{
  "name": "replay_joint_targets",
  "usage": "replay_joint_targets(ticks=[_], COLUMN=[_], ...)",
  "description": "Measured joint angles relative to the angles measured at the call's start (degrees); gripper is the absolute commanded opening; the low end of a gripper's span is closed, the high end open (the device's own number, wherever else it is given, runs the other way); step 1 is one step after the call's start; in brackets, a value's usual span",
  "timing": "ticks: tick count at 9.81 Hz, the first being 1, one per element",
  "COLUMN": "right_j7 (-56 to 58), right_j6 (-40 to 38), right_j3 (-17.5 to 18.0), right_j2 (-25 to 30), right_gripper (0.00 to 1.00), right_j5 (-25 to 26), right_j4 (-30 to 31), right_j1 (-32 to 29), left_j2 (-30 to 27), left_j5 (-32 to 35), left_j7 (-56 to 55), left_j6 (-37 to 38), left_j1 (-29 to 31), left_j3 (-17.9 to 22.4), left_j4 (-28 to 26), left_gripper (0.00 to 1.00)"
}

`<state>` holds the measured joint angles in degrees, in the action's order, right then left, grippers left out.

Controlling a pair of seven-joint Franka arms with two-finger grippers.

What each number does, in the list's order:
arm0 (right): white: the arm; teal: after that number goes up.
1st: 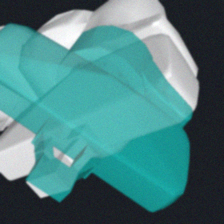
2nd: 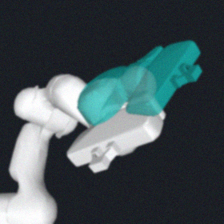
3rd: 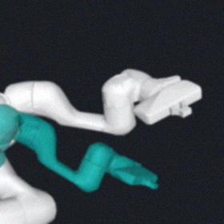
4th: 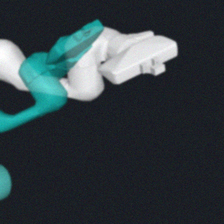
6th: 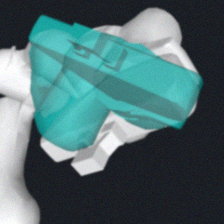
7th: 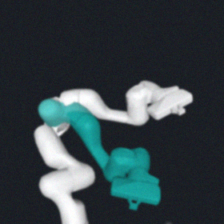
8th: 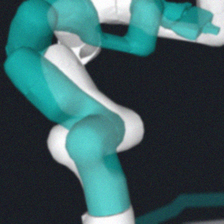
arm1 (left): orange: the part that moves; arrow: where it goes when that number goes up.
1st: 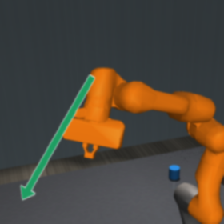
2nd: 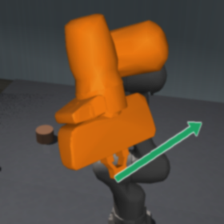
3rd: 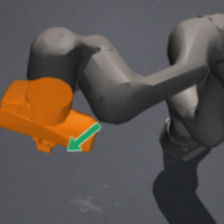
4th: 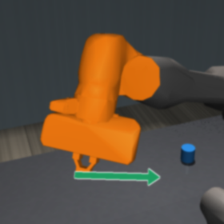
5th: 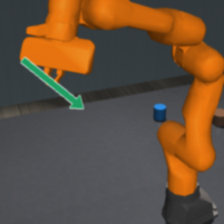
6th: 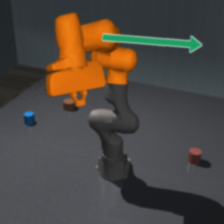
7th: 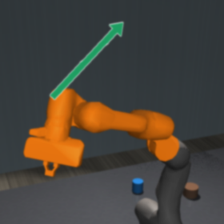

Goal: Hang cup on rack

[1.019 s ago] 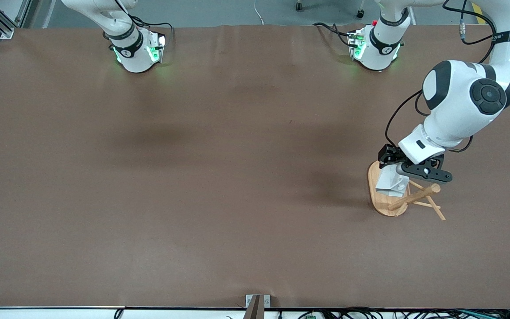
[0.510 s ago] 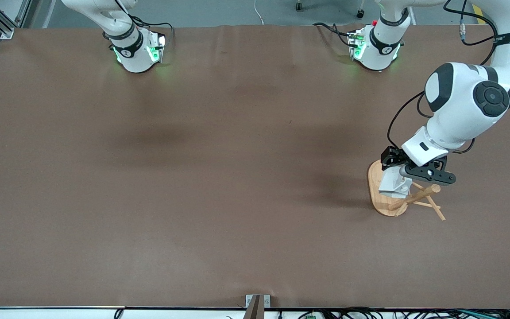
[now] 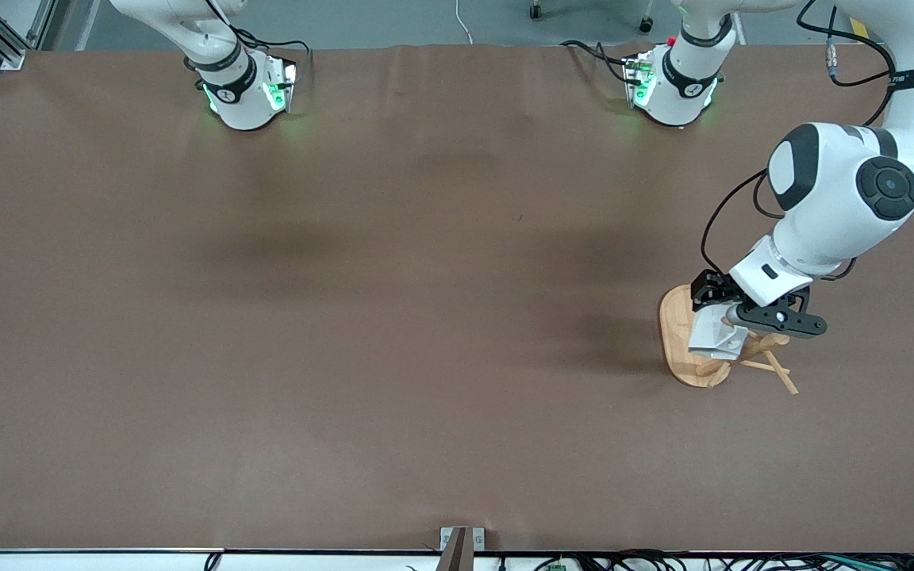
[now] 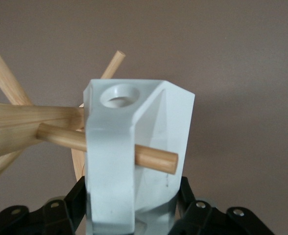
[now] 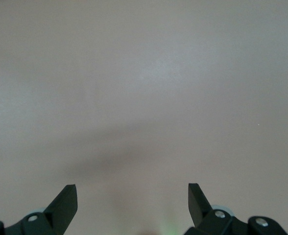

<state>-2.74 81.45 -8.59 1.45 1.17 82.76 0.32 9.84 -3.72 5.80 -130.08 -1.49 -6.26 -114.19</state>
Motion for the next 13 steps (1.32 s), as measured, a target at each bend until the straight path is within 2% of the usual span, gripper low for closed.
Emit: replay_joint_targets(ticks=[4, 8, 11, 13], right_j7=[0.00, 0.00, 0.00, 0.00], right_j6=[0.00, 0.00, 0.00, 1.15], right_j3=[0.00, 0.00, -0.01, 0.00], right_j2=[0.00, 0.00, 0.00, 0.00], right_gripper=[1.00, 1.00, 1.00, 1.00], right_j5=[0.00, 0.00, 0.00, 0.00], right_j4=[0.00, -0.02, -0.03, -0.01], right_j1=[0.00, 0.00, 0.00, 0.00], left_j2=[-0.47, -5.17, -6.76, -7.61], left_j5=[-0.12, -0.12, 0.28, 0.27], left_j7=[-2.07, -7.85, -4.26, -1.12], left_j6=[2.13, 17.63, 30.60, 33.15], left_j1=[0.01, -0.20, 2.69, 3.87], left_j3=[0.06, -0.28, -0.32, -0.36], left_j4=[2.12, 10.25, 20.54, 23.95], left_gripper=[1.00, 1.00, 1.00, 1.00])
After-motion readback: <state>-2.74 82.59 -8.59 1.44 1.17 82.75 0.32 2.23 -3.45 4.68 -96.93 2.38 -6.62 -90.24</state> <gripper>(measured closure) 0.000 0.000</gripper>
